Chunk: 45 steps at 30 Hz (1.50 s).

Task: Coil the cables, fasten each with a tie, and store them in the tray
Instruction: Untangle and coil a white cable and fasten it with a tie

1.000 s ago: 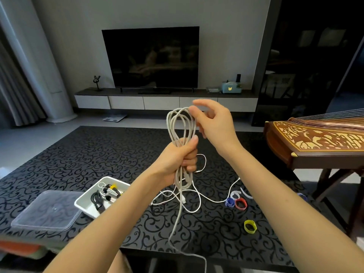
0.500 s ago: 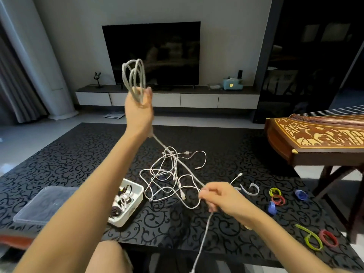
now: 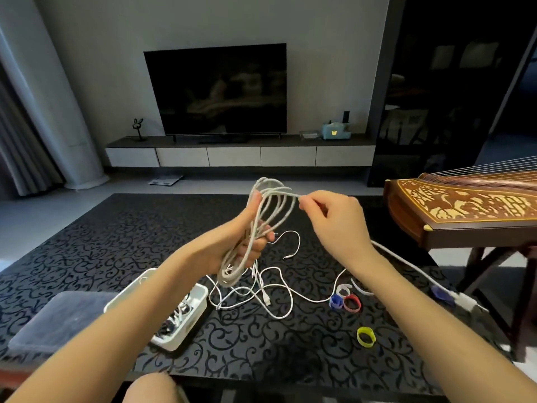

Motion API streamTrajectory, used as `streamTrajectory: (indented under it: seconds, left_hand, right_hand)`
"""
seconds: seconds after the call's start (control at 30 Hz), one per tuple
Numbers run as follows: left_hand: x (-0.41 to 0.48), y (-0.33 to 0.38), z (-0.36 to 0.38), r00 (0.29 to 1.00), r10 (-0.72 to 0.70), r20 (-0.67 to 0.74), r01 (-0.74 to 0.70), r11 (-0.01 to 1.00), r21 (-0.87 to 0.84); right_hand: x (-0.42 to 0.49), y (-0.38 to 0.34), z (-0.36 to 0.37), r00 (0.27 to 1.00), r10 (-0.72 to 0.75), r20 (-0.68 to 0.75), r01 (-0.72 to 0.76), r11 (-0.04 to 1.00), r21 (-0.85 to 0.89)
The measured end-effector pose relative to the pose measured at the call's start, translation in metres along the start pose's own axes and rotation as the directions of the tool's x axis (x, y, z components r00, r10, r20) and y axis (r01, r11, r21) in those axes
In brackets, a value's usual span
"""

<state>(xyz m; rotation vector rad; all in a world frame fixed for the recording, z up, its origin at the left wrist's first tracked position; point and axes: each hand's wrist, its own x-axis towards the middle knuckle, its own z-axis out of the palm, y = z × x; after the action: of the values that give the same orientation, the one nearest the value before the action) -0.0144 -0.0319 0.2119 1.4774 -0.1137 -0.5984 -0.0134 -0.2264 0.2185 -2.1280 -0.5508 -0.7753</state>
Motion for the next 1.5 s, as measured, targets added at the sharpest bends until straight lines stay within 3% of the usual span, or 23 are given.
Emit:
streamTrajectory:
  seconds: [0.07, 0.17, 0.33, 0.47, 0.53, 0.6, 0.7, 0.87, 1.07, 1.17, 1.27, 1.4, 1.43, 1.5]
  left_hand:
    - [-0.002, 0.002, 0.004, 0.991, 0.016, 0.133, -0.003, 0.995, -0.097]
    - [-0.008, 0.01, 0.008, 0.981, 0.069, 0.18, -0.047, 0.991, -0.123]
    - [-0.007, 0.004, 0.022, 0.999, 0.029, -0.023, -0.029, 0.999, -0.015]
    - [-0.002, -0.004, 0.02, 0.972, 0.103, -0.21, -0.105, 0.994, 0.001]
    - [0.0, -0.008, 0.018, 0.944, 0.18, -0.276, -0.181, 0.983, 0.021]
    - [0.003, -0.012, 0.018, 0.926, 0.245, -0.288, -0.25, 0.968, 0.019]
    - [0.005, -0.014, 0.022, 0.948, 0.267, -0.173, -0.277, 0.96, -0.032]
    - [0.003, -0.017, 0.029, 0.967, 0.255, -0.03, -0.256, 0.95, -0.18]
    - [0.005, -0.015, 0.035, 0.956, 0.283, -0.073, -0.292, 0.927, -0.237]
    - [0.006, -0.015, 0.034, 0.931, 0.33, -0.156, -0.361, 0.896, -0.259]
    - [0.006, -0.007, 0.027, 0.879, 0.378, -0.292, -0.459, 0.836, -0.3]
    - [0.009, 0.006, 0.017, 0.838, 0.408, -0.363, -0.519, 0.802, -0.297]
    - [0.011, 0.008, 0.016, 0.833, 0.405, -0.377, -0.521, 0.804, -0.288]
    - [0.013, 0.01, 0.012, 0.826, 0.386, -0.41, -0.525, 0.792, -0.312]
  right_hand:
    - [0.006, -0.006, -0.001, 0.999, -0.045, 0.001, 0.045, 0.996, -0.081]
    - [0.014, -0.014, -0.002, 0.999, -0.049, -0.011, 0.045, 0.977, -0.207]
    - [0.022, -0.025, 0.002, 0.999, -0.025, -0.025, 0.019, 0.978, -0.208]
    - [0.025, -0.03, -0.007, 0.993, -0.026, 0.113, 0.062, 0.944, -0.325]
    - [0.031, -0.028, -0.013, 0.967, 0.074, 0.242, -0.018, 0.974, -0.227]
    - [0.034, -0.027, -0.013, 0.922, 0.174, 0.347, -0.196, 0.98, 0.03]
    - [0.034, -0.027, -0.008, 0.879, 0.242, 0.412, -0.365, 0.896, 0.253]
    - [0.037, -0.03, -0.004, 0.914, 0.208, 0.348, -0.312, 0.909, 0.277]
    - [0.042, -0.032, 0.003, 0.947, 0.194, 0.255, -0.25, 0.944, 0.213]
    - [0.038, -0.029, 0.007, 0.949, 0.23, 0.218, -0.286, 0.915, 0.283]
    - [0.015, -0.018, 0.013, 0.891, 0.309, 0.334, -0.405, 0.873, 0.273]
    - [-0.04, -0.01, 0.025, 0.671, 0.257, 0.695, -0.525, 0.827, 0.2]
    - [-0.05, -0.011, 0.026, 0.658, 0.209, 0.724, -0.517, 0.824, 0.233]
    - [-0.062, -0.011, 0.026, 0.707, 0.163, 0.688, -0.465, 0.84, 0.279]
